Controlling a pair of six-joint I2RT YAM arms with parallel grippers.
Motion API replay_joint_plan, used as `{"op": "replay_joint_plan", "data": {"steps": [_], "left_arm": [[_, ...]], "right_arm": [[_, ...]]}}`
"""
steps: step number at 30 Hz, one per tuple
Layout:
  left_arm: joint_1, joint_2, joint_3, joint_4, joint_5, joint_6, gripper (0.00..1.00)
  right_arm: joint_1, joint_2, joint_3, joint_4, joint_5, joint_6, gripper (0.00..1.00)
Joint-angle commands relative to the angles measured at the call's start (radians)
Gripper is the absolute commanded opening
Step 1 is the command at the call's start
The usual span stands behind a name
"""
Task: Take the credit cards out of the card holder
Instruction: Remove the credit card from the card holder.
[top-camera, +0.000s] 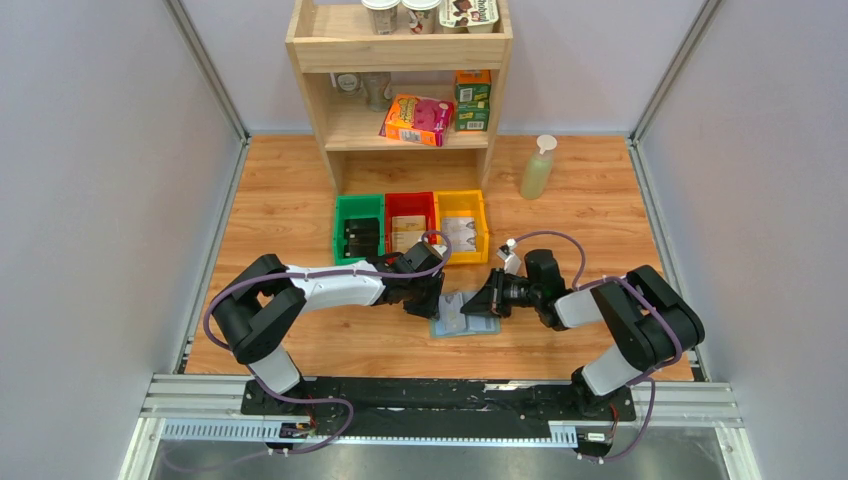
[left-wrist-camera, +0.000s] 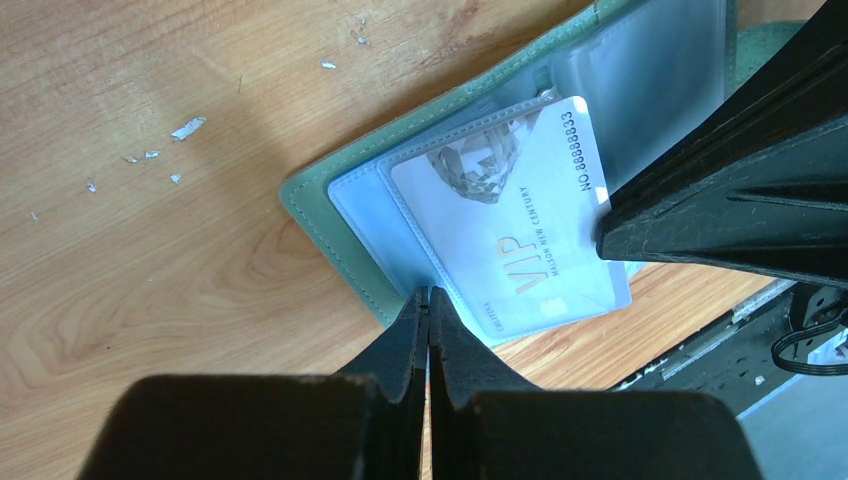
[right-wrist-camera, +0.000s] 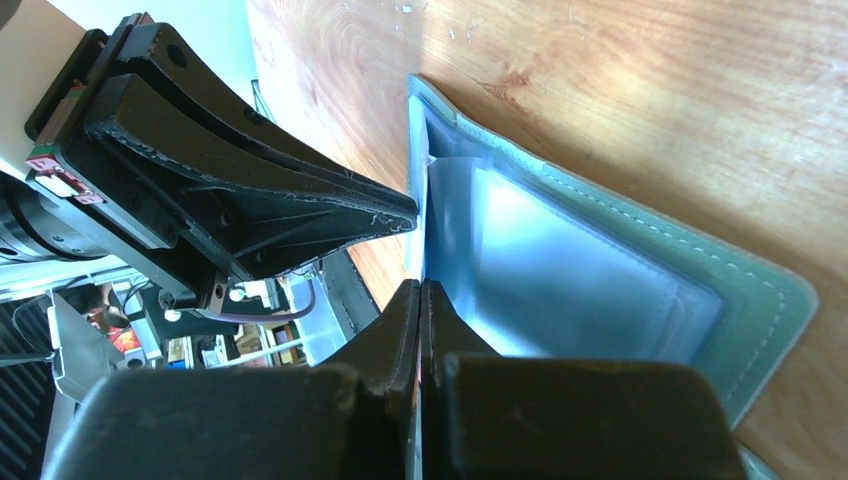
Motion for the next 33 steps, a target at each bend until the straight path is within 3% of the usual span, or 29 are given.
{"op": "replay_joint_plan", "data": {"steps": [1, 17, 25, 29, 33], "left_arm": [[0.002, 0.03, -0.009, -0.078, -0.061, 0.039, 0.0], [0.004, 0.006, -0.025, -0.042, -0.05, 0.025, 0.0], [0.004, -0.047, -0.052, -0.002, -0.071, 0.001, 0.01], [0.004, -0.082, -0.068, 0.024, -0.071, -0.019, 0.03], [0.004, -0.148, -0.098, 0.076, -0.084, -0.045, 0.18]], "right_arm": [[-0.019, -0.024, -0.012, 0.05, -0.032, -0.012, 0.0], [-0.186, -0.089, -0.053, -0.109, -0.075, -0.118, 0.0], [-0.227, -0.276, -0.056, -0.339, 0.014, -0.181, 0.0], [-0.232, -0.408, -0.032, -0.491, 0.086, -0.216, 0.0], [-0.241, -0.53, -0.021, -0.614, 0.137, -0.218, 0.0]]}}
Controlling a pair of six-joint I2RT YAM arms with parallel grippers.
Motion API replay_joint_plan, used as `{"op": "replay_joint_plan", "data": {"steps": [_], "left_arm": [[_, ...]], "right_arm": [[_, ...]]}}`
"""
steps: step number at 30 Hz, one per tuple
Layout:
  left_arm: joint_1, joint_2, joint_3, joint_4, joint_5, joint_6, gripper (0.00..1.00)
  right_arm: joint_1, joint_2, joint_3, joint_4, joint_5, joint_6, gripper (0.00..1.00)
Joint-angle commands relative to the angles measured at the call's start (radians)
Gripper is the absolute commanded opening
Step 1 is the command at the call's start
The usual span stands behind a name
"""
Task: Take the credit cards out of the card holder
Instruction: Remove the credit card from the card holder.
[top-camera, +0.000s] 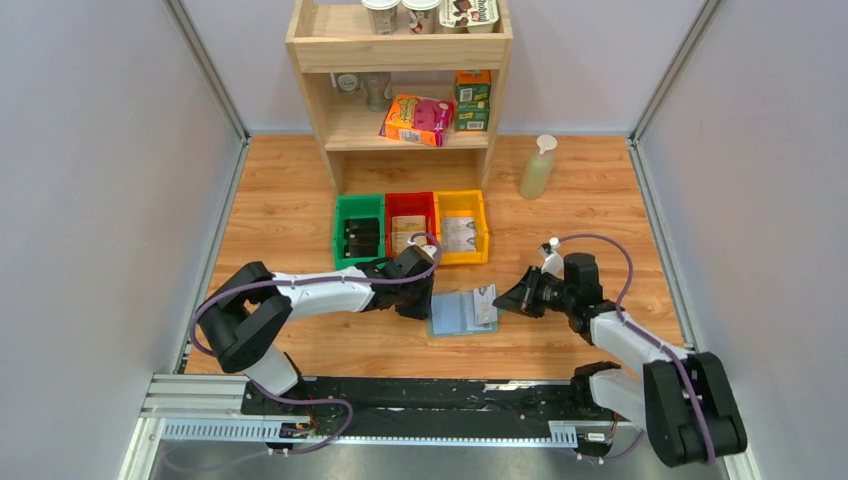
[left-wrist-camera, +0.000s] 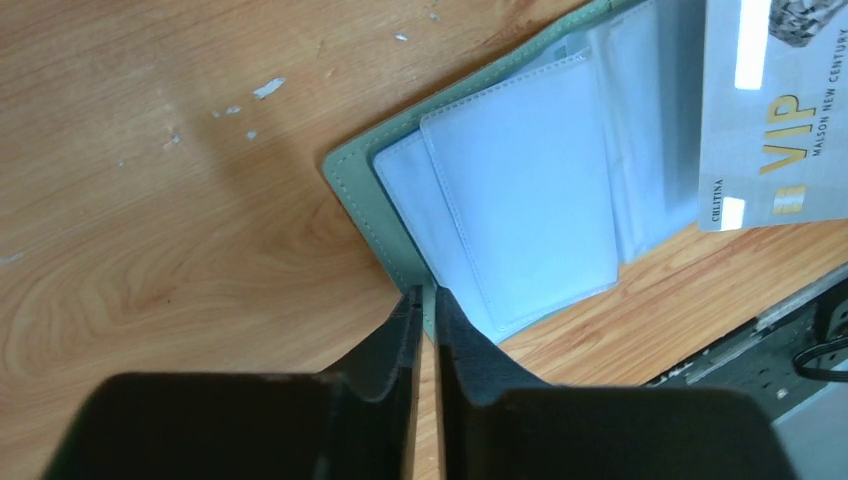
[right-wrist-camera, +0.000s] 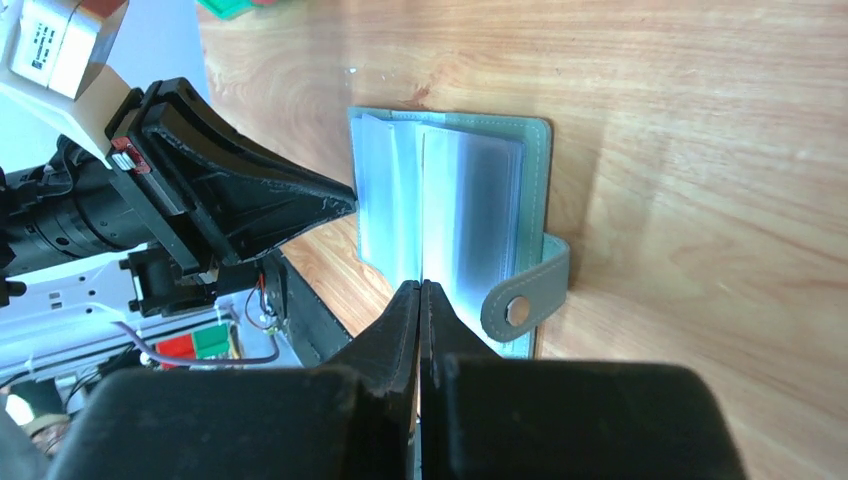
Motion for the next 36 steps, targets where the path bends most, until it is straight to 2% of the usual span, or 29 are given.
{"op": "replay_joint_plan", "data": {"steps": [1, 2, 5, 8, 10, 12, 16, 19, 23, 36], "left_arm": [[0.005, -0.098, -0.036, 0.06, -0.041, -0.035, 0.21], [0.003, -0.121, -0.047, 0.077, -0.047, -0.043, 0.28], [0.003, -0.178, -0.067, 0.112, -0.058, -0.058, 0.42], [0.003, -0.238, -0.082, 0.147, -0.058, -0.081, 0.64], [0.003, -0.267, -0.098, 0.179, -0.058, -0.098, 0.73], [0.003, -0.295, -0.115, 0.225, -0.058, -0.119, 0.76], [0.005, -0.35, -0.179, 0.406, -0.018, -0.203, 0.79], [0.002, -0.377, -0.262, 0.624, -0.001, -0.315, 0.79], [-0.012, -0.353, -0.274, 0.759, 0.017, -0.375, 0.79], [-0.09, -0.181, -0.261, 1.163, 0.0, -0.471, 0.73]], "right_arm": [[-0.011, -0.12, 0.037, -0.17, 0.084, -0.03, 0.0], [-0.011, -0.148, 0.037, -0.176, 0.087, -0.021, 0.0], [-0.011, -0.232, 0.028, -0.17, 0.089, 0.042, 0.0], [-0.01, -0.326, -0.013, -0.072, 0.1, 0.16, 0.0], [-0.01, -0.407, -0.061, 0.011, 0.12, 0.261, 0.0], [-0.007, -0.484, -0.104, 0.078, 0.146, 0.346, 0.0], [0.018, -0.655, -0.138, 0.089, 0.233, 0.455, 0.0], [0.042, -0.783, -0.159, 0.074, 0.304, 0.515, 0.0], [0.058, -0.896, -0.159, 0.025, 0.353, 0.553, 0.0], [0.074, -0.938, -0.167, 0.039, 0.371, 0.608, 0.0]]}}
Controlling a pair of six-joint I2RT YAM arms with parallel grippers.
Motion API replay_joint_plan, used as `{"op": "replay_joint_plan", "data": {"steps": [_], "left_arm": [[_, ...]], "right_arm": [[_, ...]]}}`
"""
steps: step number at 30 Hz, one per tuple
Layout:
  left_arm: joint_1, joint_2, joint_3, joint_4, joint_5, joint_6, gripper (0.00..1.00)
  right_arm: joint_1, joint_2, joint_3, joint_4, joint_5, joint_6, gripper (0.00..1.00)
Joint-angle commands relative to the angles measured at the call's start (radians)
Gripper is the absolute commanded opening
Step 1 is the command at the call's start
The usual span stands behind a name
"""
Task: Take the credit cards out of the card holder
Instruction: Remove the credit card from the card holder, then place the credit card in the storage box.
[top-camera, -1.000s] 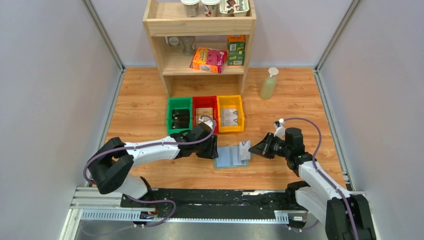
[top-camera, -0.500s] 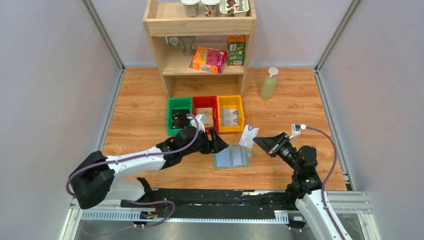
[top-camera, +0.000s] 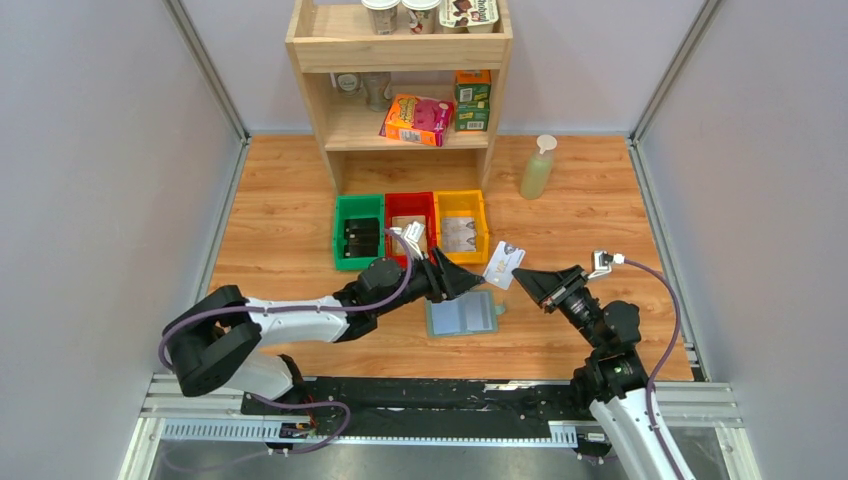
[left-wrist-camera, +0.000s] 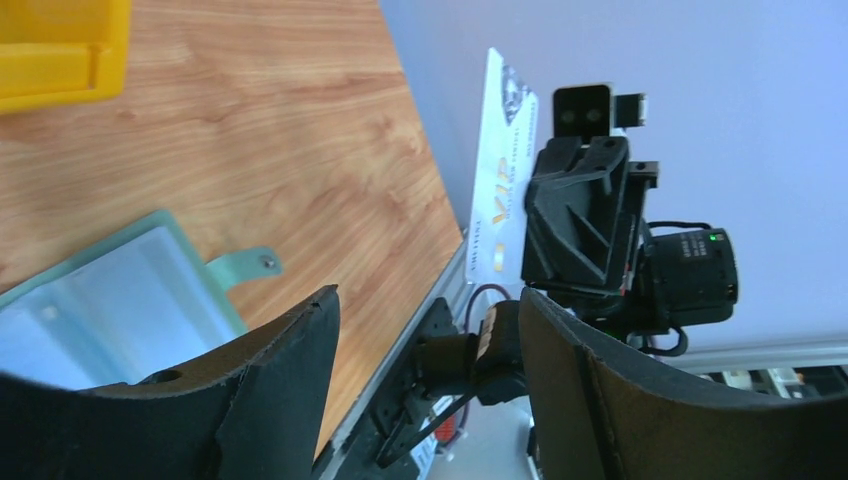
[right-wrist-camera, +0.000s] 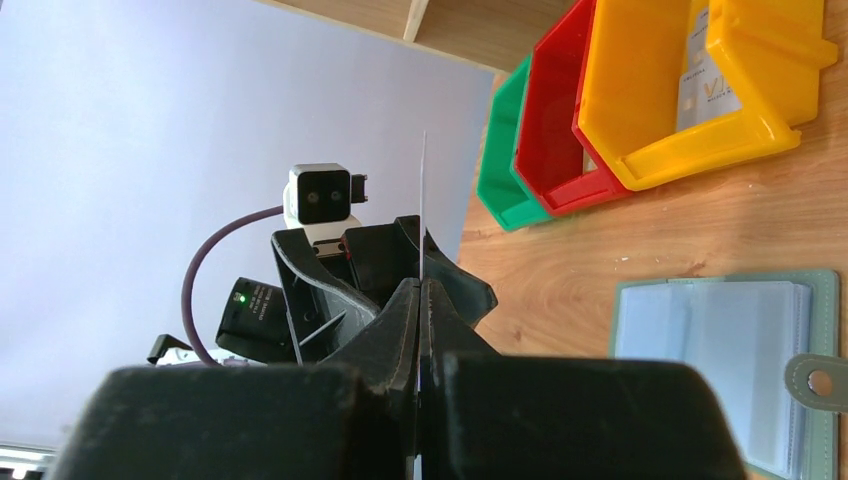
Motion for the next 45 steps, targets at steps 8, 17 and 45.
{"op": "replay_joint_plan", "data": {"steps": [8, 17, 45], "left_arm": [[-0.026, 0.178, 0.093, 0.312, 0.016, -0.099, 0.63], [-0.026, 0.223, 0.112, 0.379, 0.019, -0.118, 0.16], [0.086, -0.121, 0.197, -0.553, 0.134, 0.448, 0.0]], "right_arm": [[0.02, -0.015, -0.027, 0.057, 0.02, 0.046, 0.0], [0.026, -0.018, -0.036, 0.059, 0.022, 0.046, 0.0], [0.024, 0.29, 0.352, -0.613, 0.002, -0.575, 1.0]]}}
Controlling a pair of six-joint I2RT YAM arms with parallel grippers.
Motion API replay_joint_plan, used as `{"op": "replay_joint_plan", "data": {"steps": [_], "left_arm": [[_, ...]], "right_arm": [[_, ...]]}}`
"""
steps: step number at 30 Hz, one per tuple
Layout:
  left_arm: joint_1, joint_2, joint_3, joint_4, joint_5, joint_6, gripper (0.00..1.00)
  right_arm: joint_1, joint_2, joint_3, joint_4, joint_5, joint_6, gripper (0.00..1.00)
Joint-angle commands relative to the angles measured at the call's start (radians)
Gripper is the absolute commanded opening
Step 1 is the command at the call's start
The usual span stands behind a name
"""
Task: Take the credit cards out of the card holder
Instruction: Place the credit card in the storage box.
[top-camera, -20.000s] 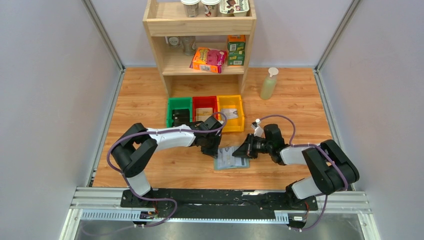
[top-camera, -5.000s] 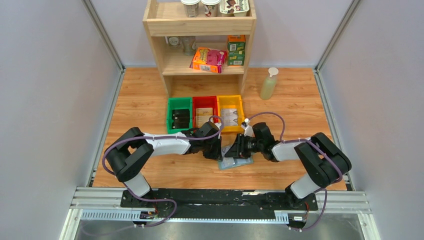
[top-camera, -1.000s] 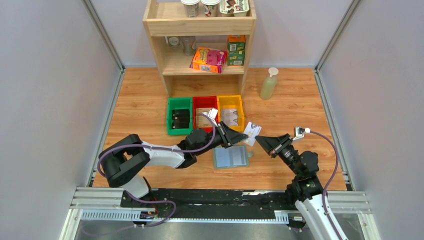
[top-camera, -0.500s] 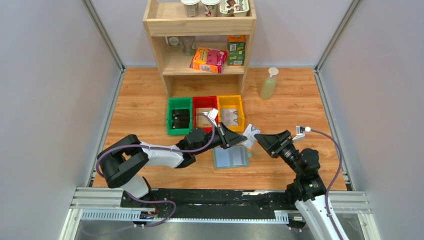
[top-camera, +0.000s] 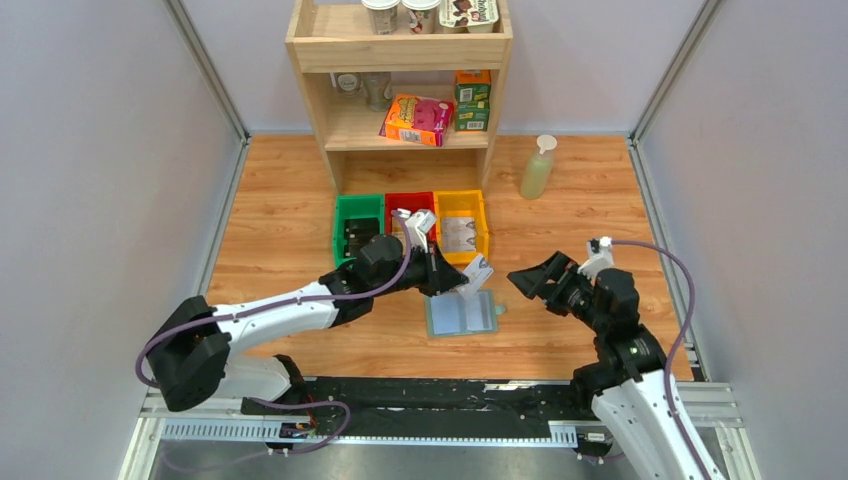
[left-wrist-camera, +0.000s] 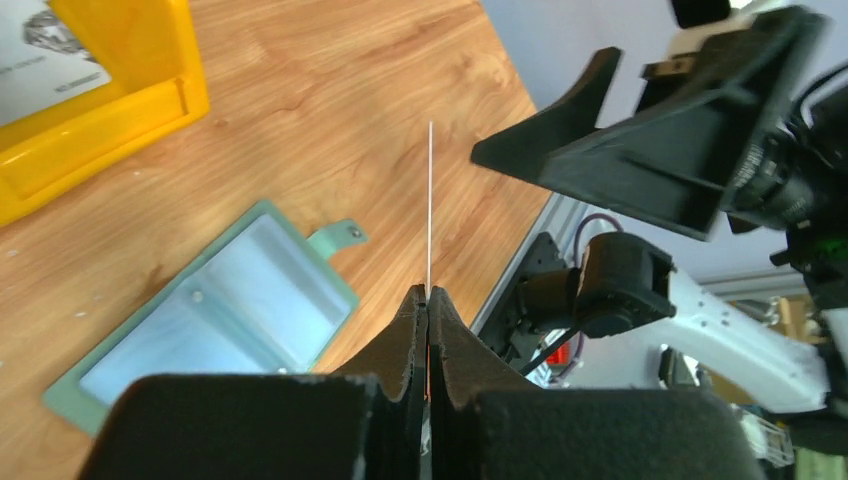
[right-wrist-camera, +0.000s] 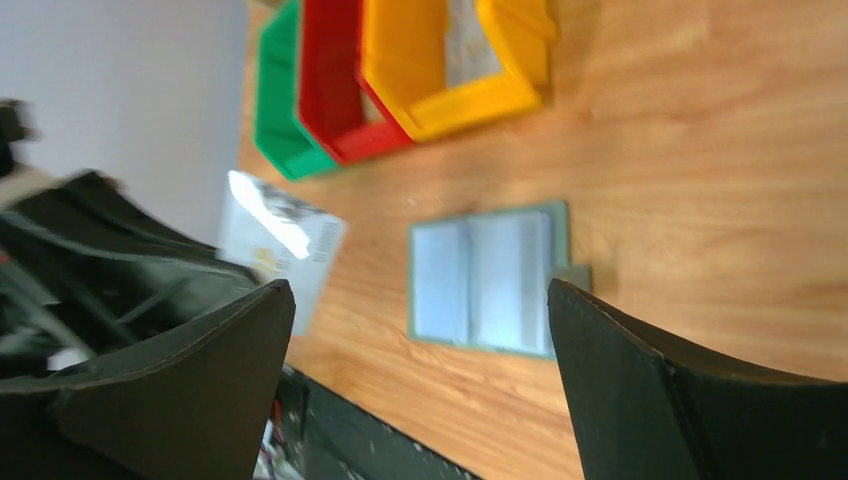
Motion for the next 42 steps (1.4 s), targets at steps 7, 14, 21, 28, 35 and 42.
{"op": "replay_joint_plan", "data": {"steps": [7, 14, 21, 28, 35, 42], "left_arm": [[0.021, -0.125, 0.092, -0.404, -0.029, 0.289, 0.0], [0.024, -0.169, 0.087, -0.45, -0.021, 0.375, 0.0], [0.025, -0.16, 0.125, -0.527, 0.075, 0.482, 0.0], [0.027, -0.165, 0.165, -0.578, 0.18, 0.603, 0.0], [0.025, -0.165, 0.194, -0.581, 0.297, 0.642, 0.0], [0.027, -0.151, 0.231, -0.593, 0.355, 0.652, 0.0]], "right_arm": [[0.002, 0.234, 0.088, 0.008, -0.207, -0.191, 0.97], [0.002, 0.201, 0.048, 0.119, -0.236, -0.237, 1.0], [0.0, 0.104, 0.014, 0.245, -0.32, -0.235, 1.0], [0.004, 0.145, 0.043, 0.361, -0.524, -0.276, 1.0], [0.04, 0.211, 0.074, 0.495, -0.597, -0.282, 1.0], [0.102, 0.274, 0.088, 0.553, -0.615, -0.303, 0.98]]}}
